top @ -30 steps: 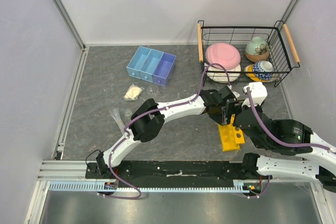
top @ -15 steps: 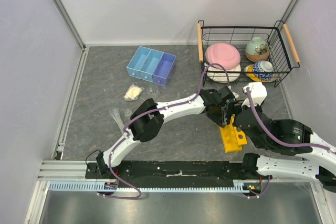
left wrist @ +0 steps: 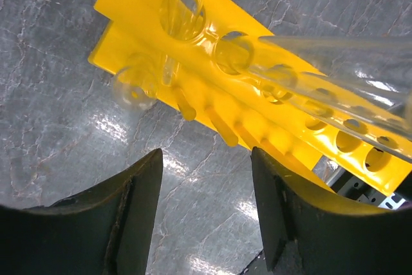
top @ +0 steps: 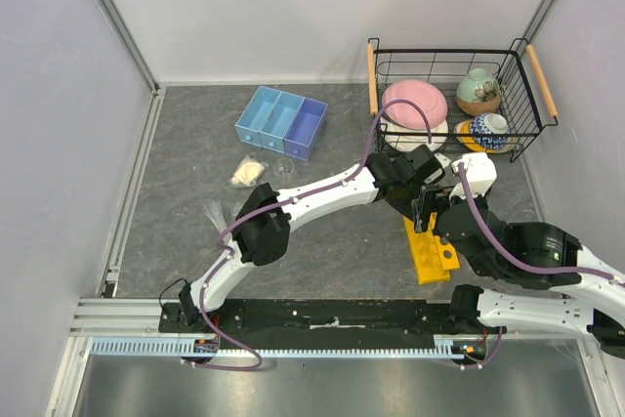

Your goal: Organize the chemistry lab equipment

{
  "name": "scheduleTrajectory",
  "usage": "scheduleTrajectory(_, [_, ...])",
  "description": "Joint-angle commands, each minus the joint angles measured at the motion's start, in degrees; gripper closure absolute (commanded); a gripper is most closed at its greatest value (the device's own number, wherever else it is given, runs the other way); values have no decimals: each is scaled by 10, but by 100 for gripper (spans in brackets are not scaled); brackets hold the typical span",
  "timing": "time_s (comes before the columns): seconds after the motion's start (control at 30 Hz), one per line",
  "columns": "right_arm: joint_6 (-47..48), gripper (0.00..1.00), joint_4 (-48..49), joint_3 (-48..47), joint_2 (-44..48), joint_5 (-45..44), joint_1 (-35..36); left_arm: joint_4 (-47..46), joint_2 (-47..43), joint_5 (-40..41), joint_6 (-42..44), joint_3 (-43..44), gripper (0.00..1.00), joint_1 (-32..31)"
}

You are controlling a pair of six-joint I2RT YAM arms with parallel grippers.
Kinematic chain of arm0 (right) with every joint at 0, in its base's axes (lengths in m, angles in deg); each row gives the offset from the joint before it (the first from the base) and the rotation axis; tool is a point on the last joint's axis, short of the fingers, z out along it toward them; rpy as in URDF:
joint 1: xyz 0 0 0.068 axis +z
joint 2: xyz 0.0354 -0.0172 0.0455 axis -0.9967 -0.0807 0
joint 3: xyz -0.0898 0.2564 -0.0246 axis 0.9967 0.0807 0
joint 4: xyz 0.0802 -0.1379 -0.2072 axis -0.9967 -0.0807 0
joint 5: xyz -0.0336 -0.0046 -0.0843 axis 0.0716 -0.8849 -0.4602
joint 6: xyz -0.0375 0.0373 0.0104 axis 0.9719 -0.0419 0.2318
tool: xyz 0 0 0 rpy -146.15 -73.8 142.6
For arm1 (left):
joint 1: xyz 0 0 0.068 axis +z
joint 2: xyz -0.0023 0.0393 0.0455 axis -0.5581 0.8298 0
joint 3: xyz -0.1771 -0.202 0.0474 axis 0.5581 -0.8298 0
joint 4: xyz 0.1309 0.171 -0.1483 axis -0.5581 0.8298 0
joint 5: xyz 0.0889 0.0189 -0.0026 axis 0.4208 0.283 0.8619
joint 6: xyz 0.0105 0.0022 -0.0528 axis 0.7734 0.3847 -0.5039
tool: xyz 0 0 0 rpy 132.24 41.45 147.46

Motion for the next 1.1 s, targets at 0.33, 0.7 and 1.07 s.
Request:
scheduleTrajectory(0.33, [55, 19, 71, -43, -18, 23, 2, 136, -213, 115, -12, -11, 34, 7])
scheduleTrajectory(0.7, [148, 18, 166, -189, -179, 89, 3, 110, -455, 112, -58, -315, 33, 143])
scheduleTrajectory(1.07, [158, 15, 336, -244, -407, 176, -109, 99, -488, 82, -54, -356, 31, 355])
